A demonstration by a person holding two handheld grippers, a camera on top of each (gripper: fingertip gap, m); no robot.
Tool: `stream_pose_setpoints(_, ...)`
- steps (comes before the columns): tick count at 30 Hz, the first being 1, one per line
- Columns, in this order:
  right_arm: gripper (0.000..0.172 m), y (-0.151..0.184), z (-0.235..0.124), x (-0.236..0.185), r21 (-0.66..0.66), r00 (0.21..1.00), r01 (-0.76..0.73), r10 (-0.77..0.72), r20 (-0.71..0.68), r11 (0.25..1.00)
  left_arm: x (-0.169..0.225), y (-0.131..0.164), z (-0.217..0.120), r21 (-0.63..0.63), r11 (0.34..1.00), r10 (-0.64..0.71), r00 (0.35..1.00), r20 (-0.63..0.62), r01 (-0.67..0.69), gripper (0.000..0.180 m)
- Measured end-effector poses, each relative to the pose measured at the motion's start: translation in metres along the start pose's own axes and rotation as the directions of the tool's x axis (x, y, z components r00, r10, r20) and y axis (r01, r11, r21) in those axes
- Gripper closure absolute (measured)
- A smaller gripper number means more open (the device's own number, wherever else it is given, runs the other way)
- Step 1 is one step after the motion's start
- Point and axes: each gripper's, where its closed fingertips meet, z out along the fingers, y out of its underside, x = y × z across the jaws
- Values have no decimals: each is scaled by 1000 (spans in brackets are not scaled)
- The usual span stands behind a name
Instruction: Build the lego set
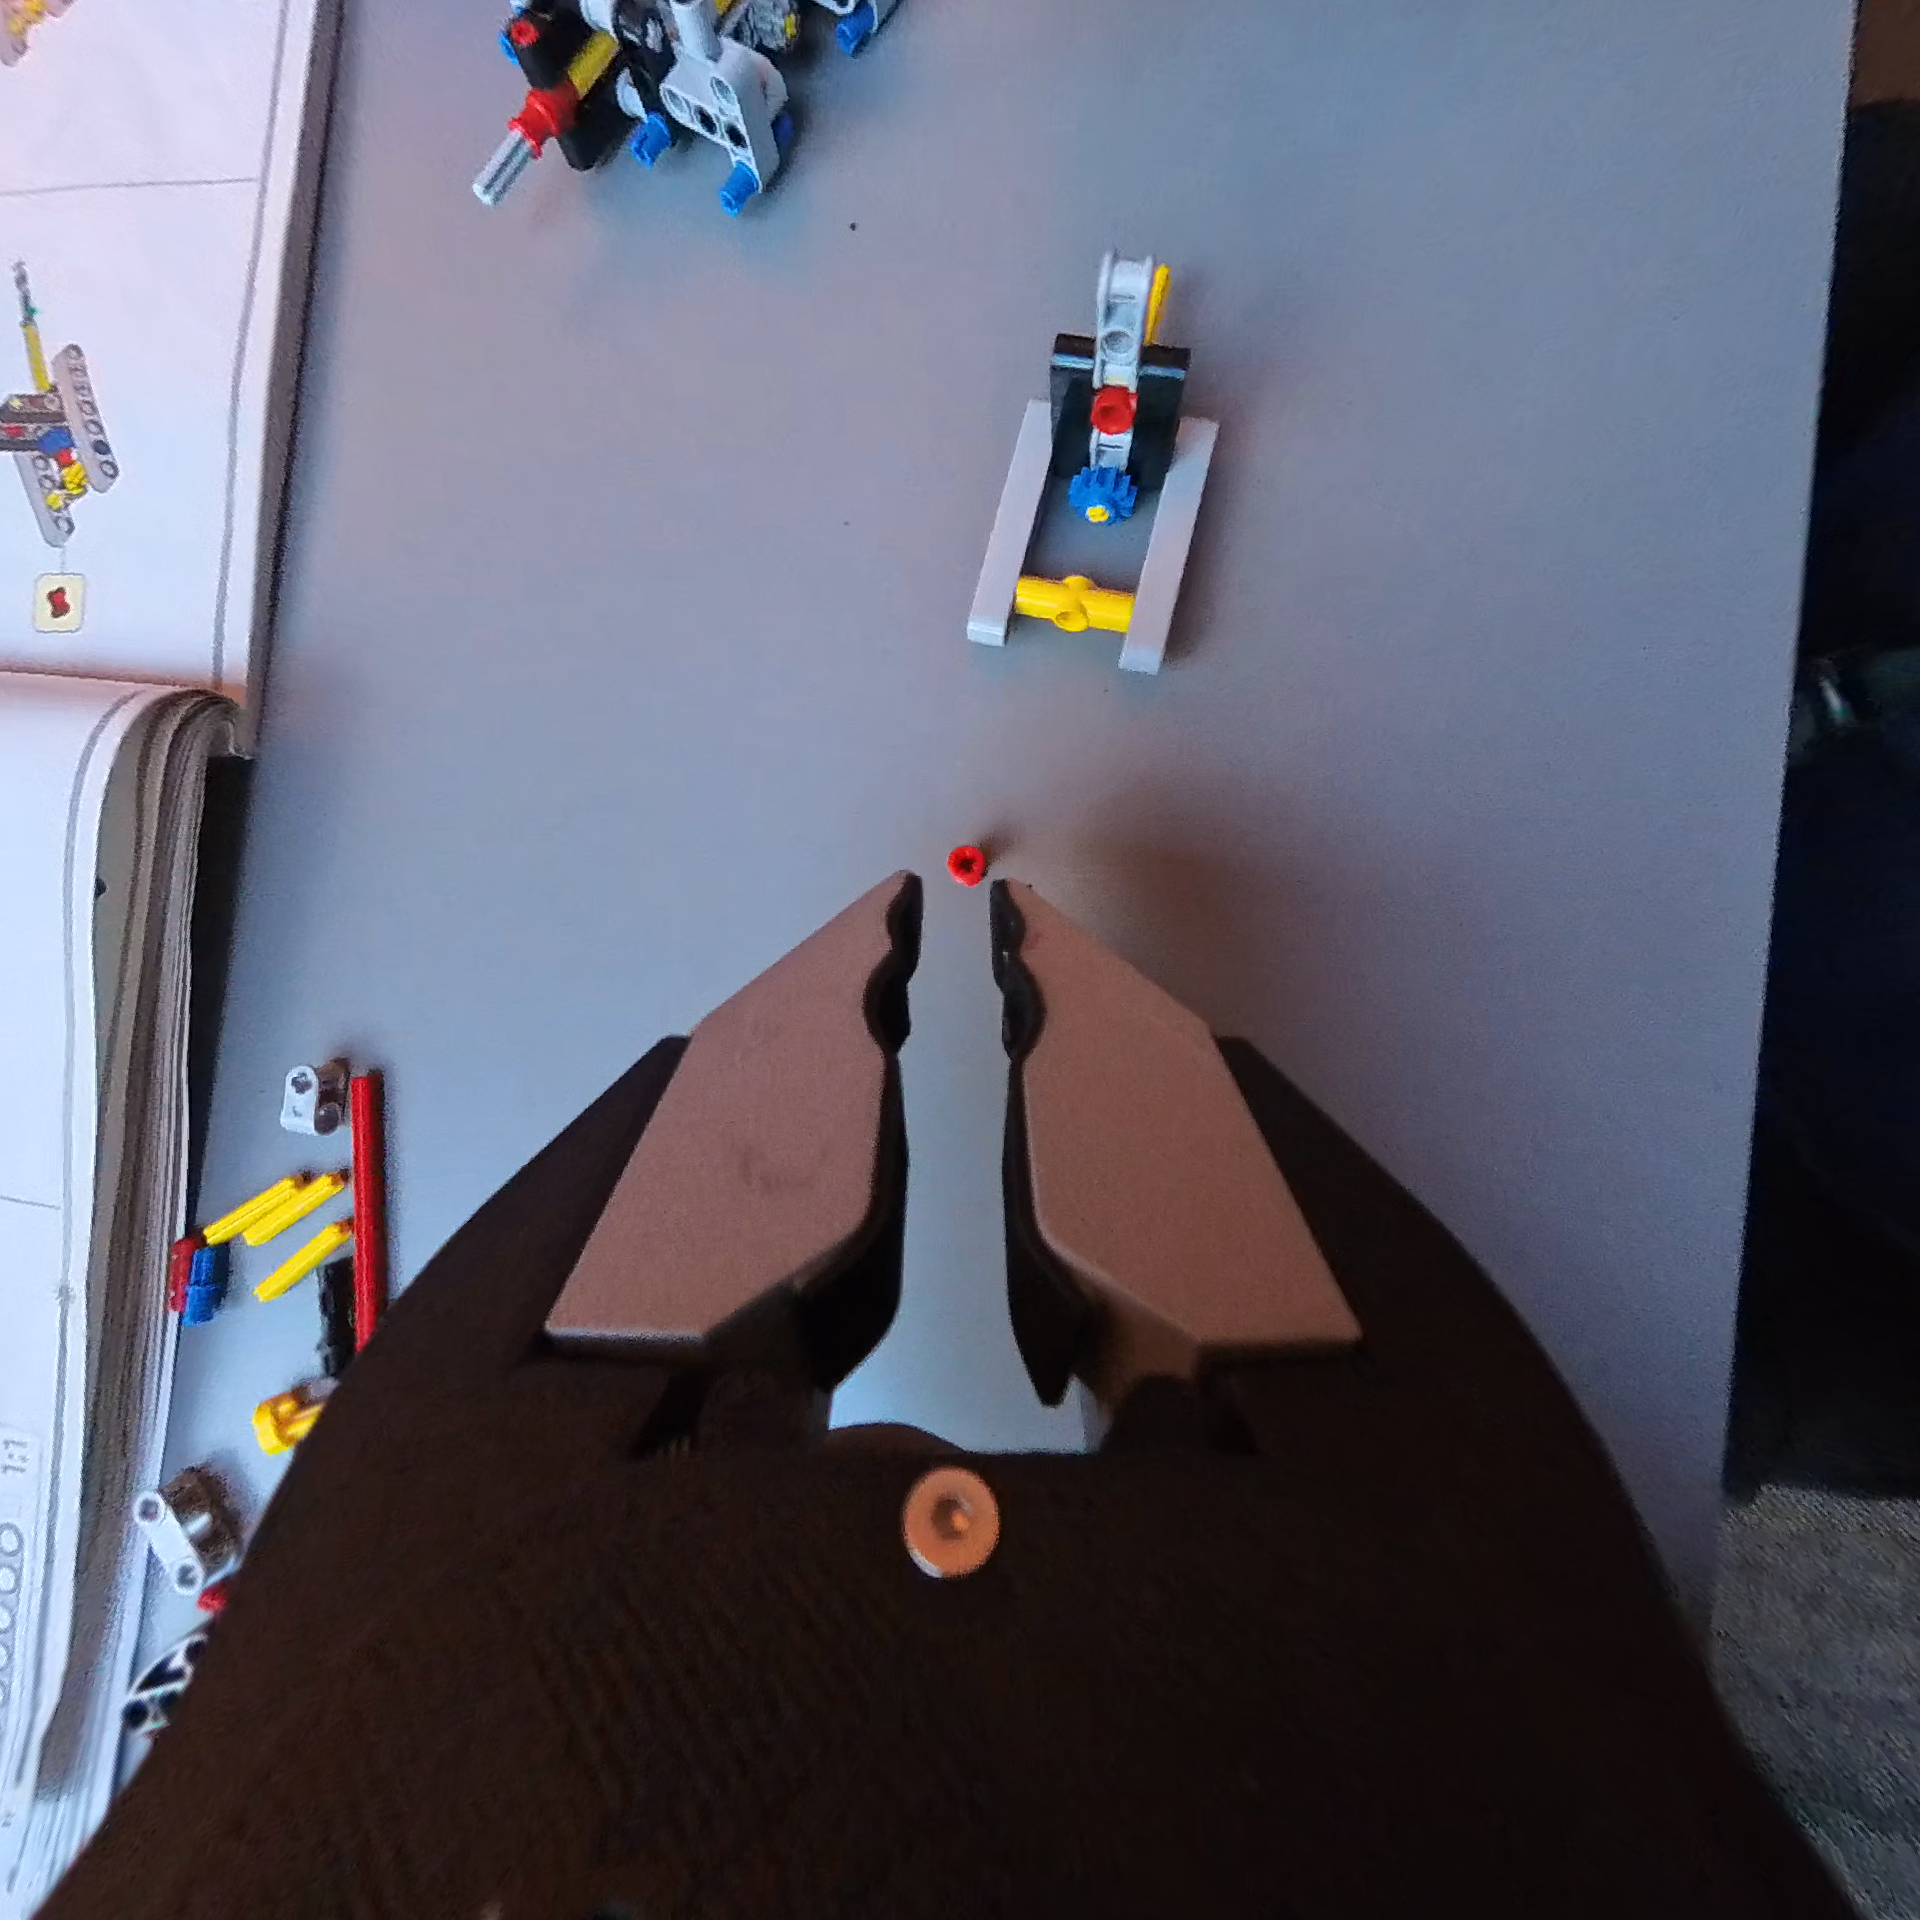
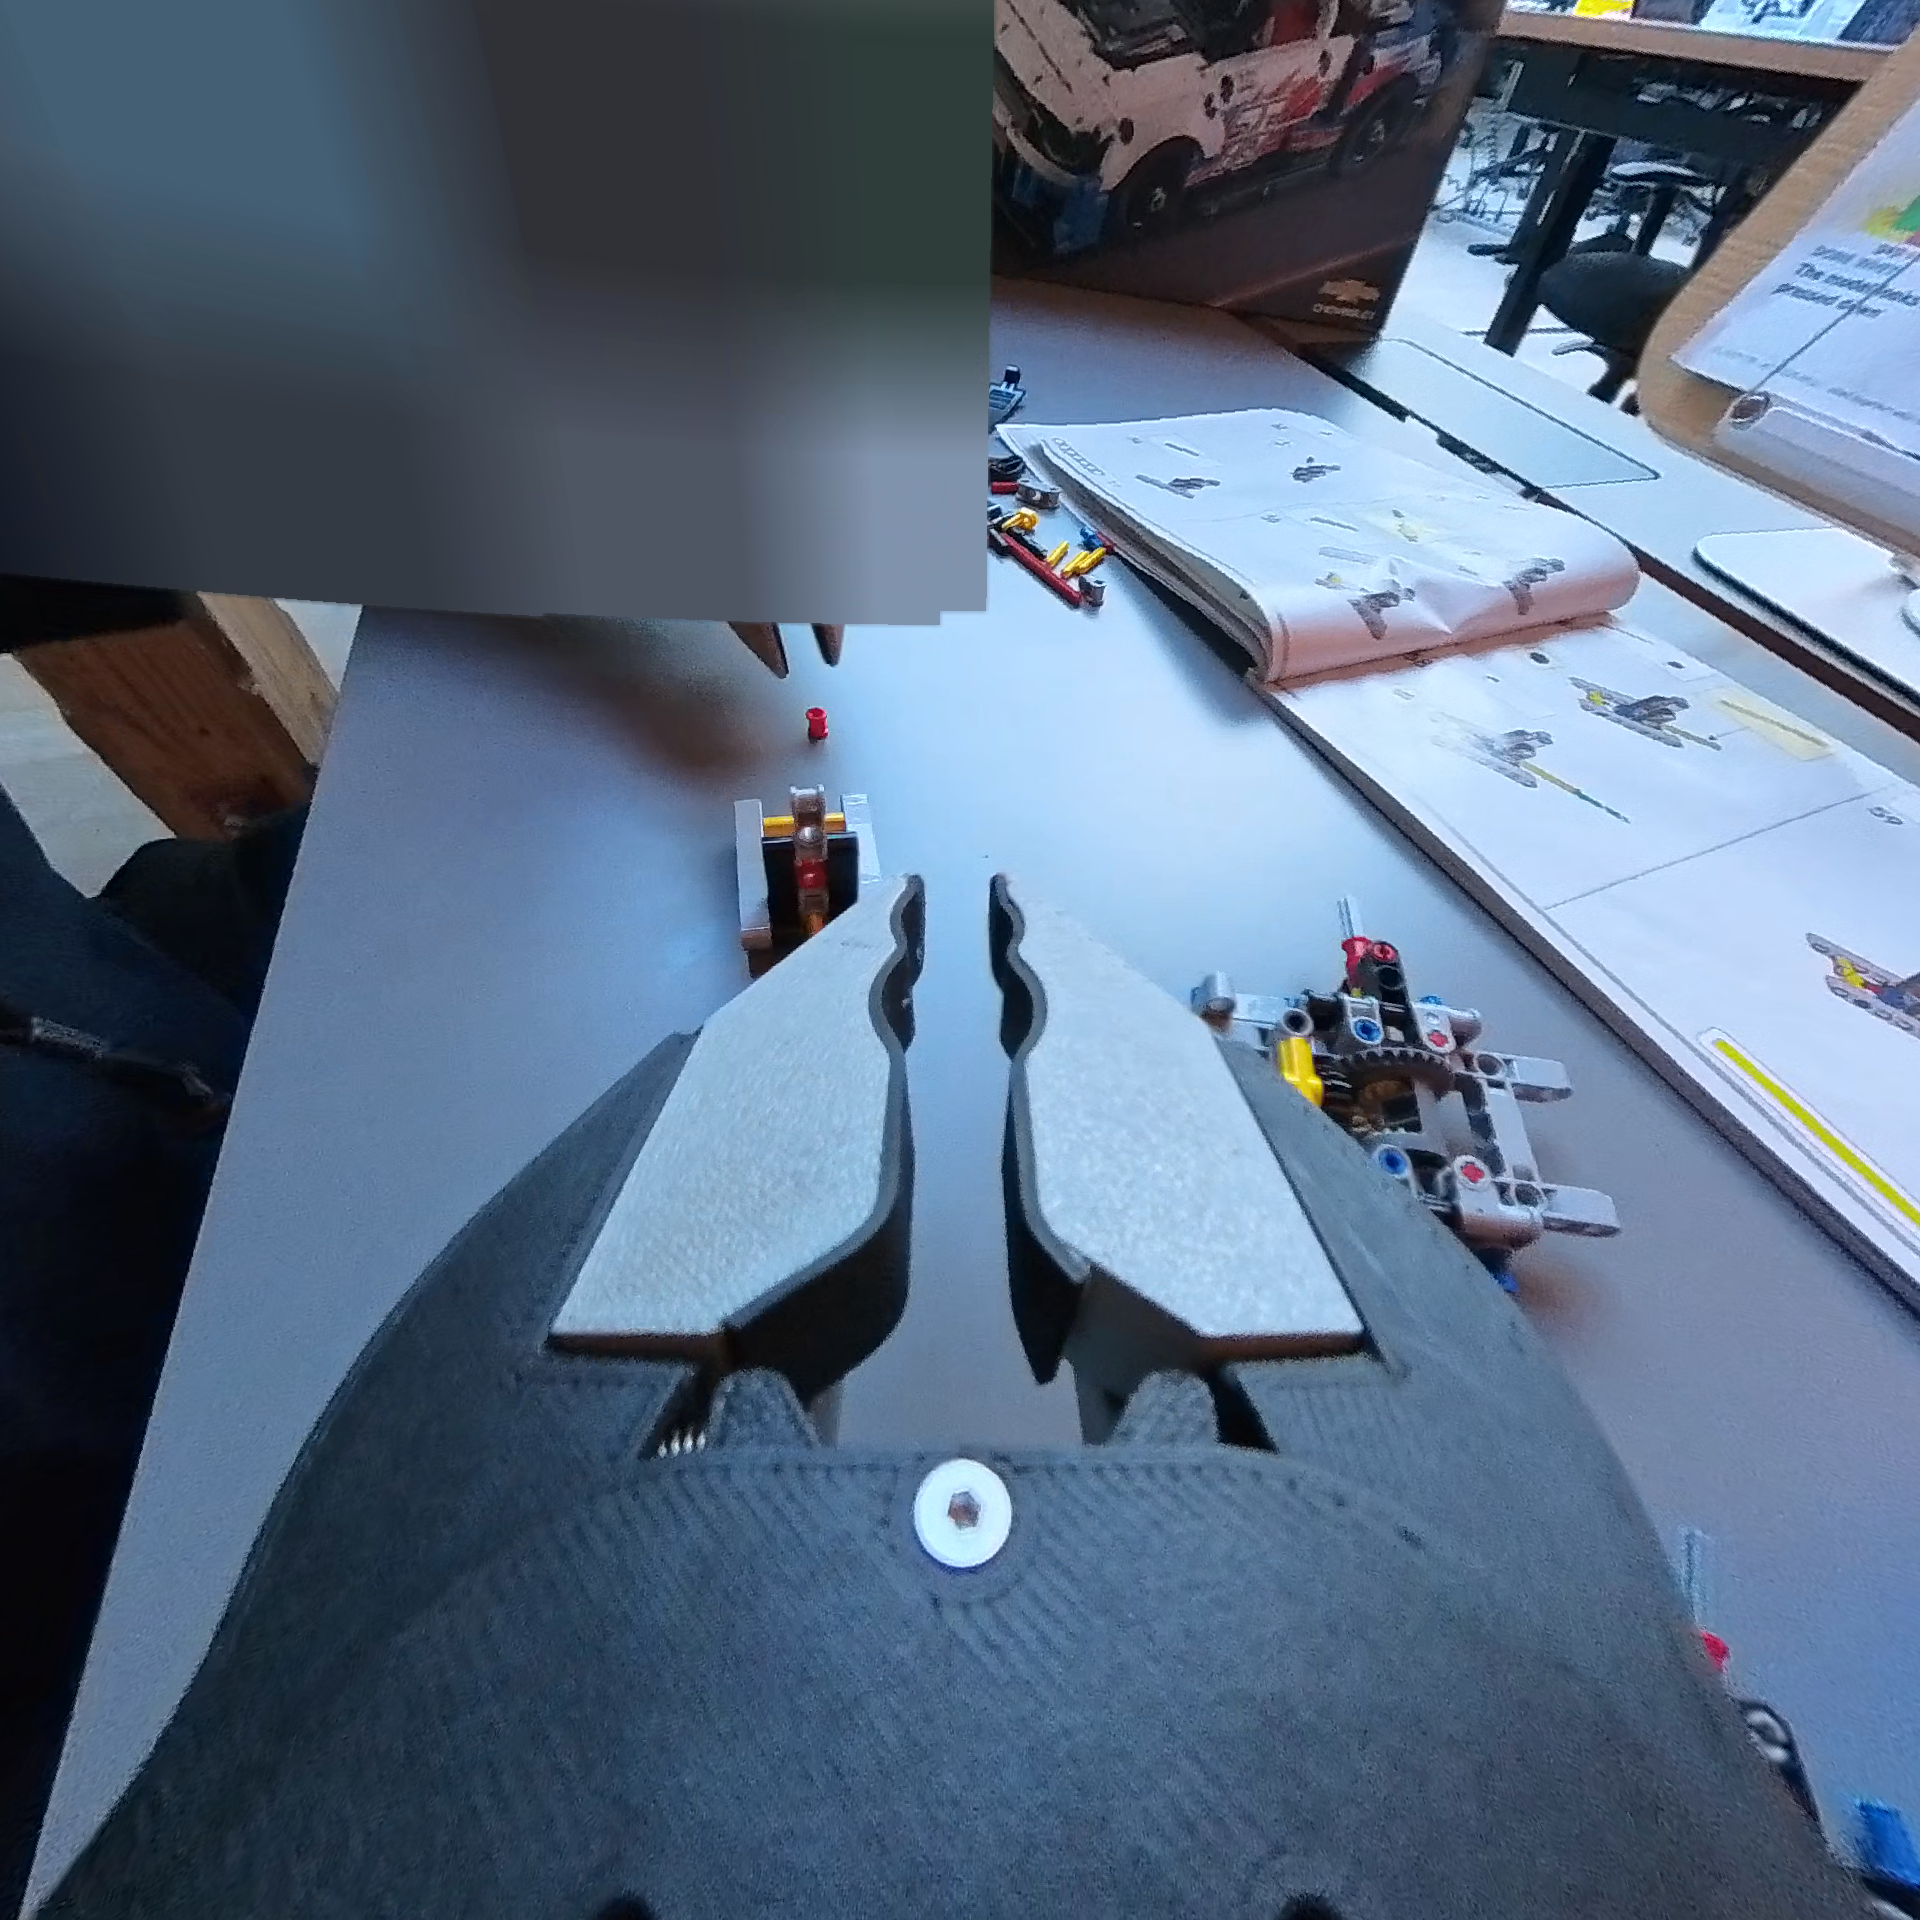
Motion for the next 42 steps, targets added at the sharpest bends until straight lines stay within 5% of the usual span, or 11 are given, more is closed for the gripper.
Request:
stream_pose_setpoints(14, 164, 3, 4, -6, -25, 1000, 12, -11, 25, 1000, 4, 4, 19, -118, 993, -26, 996, -90, 15, 169)
stream_pose_setpoints(42, 167, 2, 3, -12, -32, 998, 52, -51, 29, 998, 3, 1, 14, -250, 967, -38, 999, -9, 35, 174)
